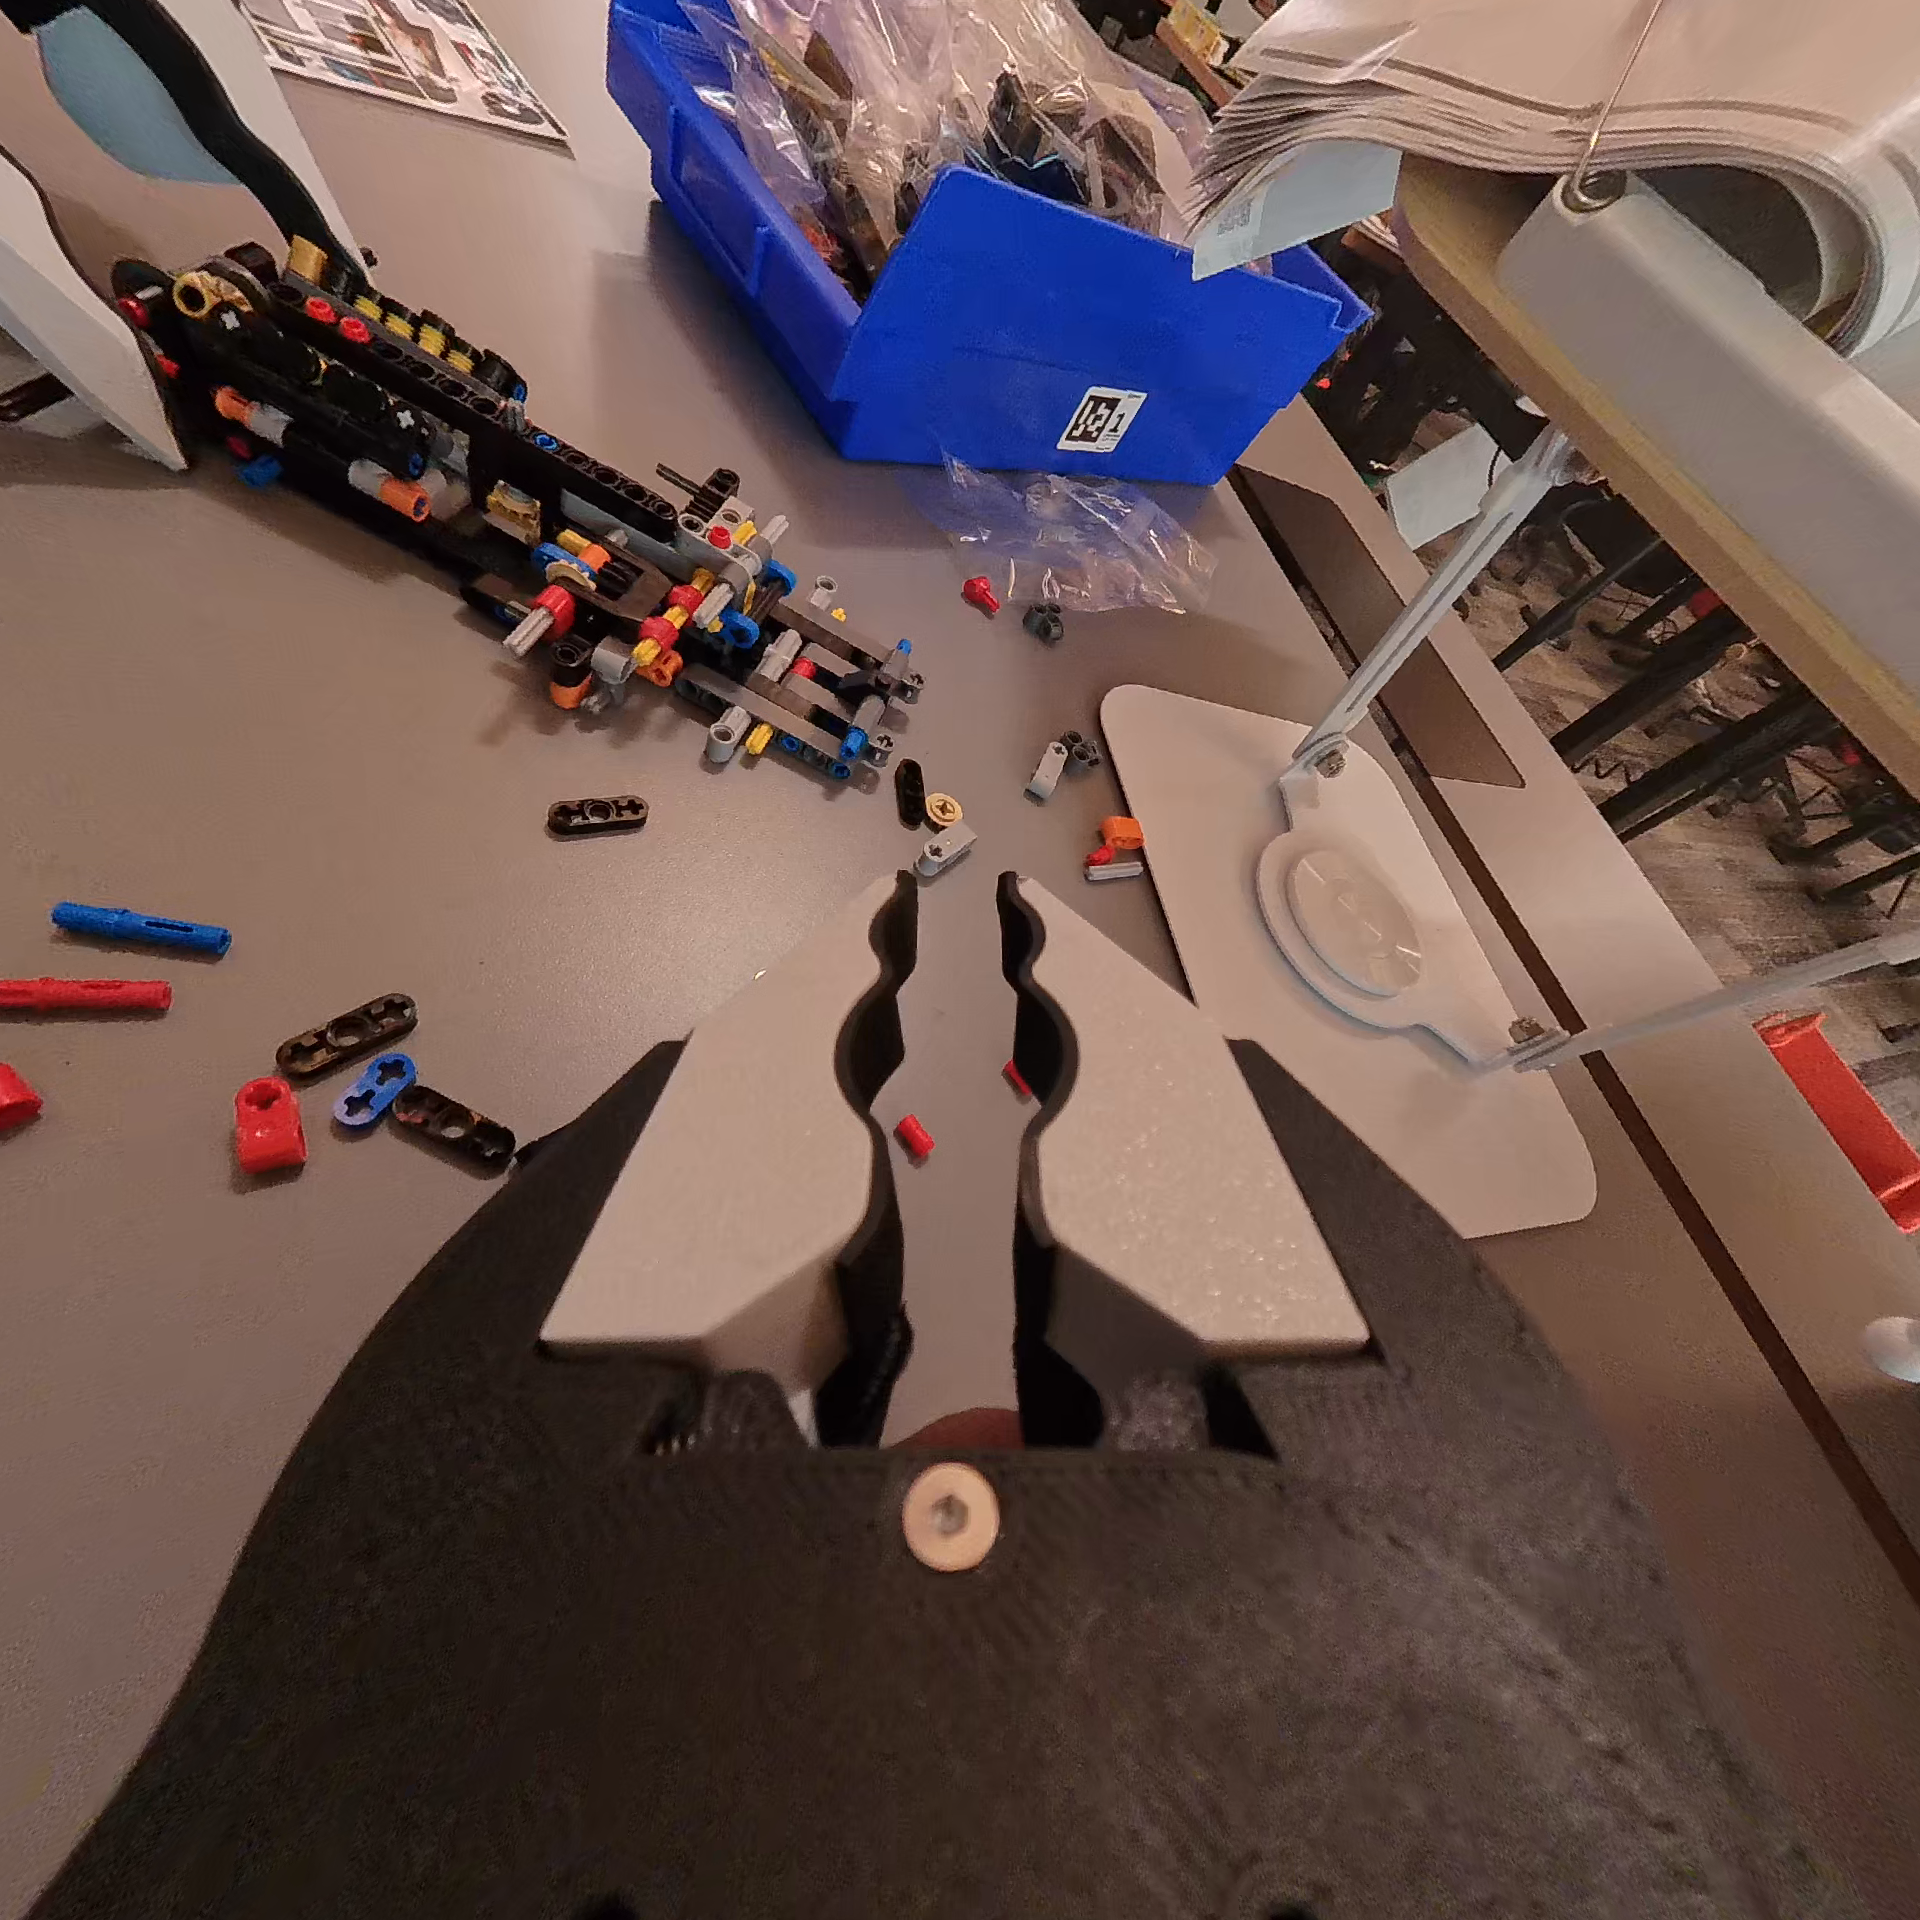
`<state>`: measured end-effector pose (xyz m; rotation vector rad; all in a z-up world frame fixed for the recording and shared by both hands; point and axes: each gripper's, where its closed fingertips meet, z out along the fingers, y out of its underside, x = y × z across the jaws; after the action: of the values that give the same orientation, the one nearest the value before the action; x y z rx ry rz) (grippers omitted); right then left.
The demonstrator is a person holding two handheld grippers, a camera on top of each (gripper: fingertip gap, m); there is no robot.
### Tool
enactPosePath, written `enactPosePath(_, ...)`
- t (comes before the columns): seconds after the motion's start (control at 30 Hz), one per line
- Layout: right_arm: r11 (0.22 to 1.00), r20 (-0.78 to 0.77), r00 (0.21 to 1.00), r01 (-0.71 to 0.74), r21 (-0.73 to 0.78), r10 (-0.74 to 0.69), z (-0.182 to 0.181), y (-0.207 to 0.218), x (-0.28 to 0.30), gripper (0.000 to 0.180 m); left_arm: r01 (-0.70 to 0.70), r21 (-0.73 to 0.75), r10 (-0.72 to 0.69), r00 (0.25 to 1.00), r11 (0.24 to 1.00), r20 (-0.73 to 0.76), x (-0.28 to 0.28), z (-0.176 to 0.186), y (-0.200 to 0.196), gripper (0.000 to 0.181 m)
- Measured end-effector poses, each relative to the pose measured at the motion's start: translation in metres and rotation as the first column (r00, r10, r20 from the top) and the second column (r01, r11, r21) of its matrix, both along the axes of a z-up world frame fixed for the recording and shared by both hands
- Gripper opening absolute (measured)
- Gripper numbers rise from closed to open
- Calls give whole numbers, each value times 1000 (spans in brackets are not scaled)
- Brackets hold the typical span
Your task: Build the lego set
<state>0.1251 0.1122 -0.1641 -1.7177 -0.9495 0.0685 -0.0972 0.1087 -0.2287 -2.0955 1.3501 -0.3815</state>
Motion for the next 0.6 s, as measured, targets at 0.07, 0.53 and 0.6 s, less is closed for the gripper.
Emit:
enactPosePath(0.07, 1000, -1, 1000, -1, -1, 1, 0, 0, 0, 13, -1, 0, 1, 1000, 1000, 4, 0, 2, 1, 72)
enactPosePath(0.53, 1000, 2, 1000, -4, -2, 4, -1, -1, -1, 13, -3, 6, 3, 1000, 1000, -9, -2, 6, 3, 72)
enactPosePath(0.6, 1000, 1, 1000, -5, -1, 5, -1, -1, -2, 13, -4, 8, 4, 1000, 1000, -10, -2, 7, 3, 72)
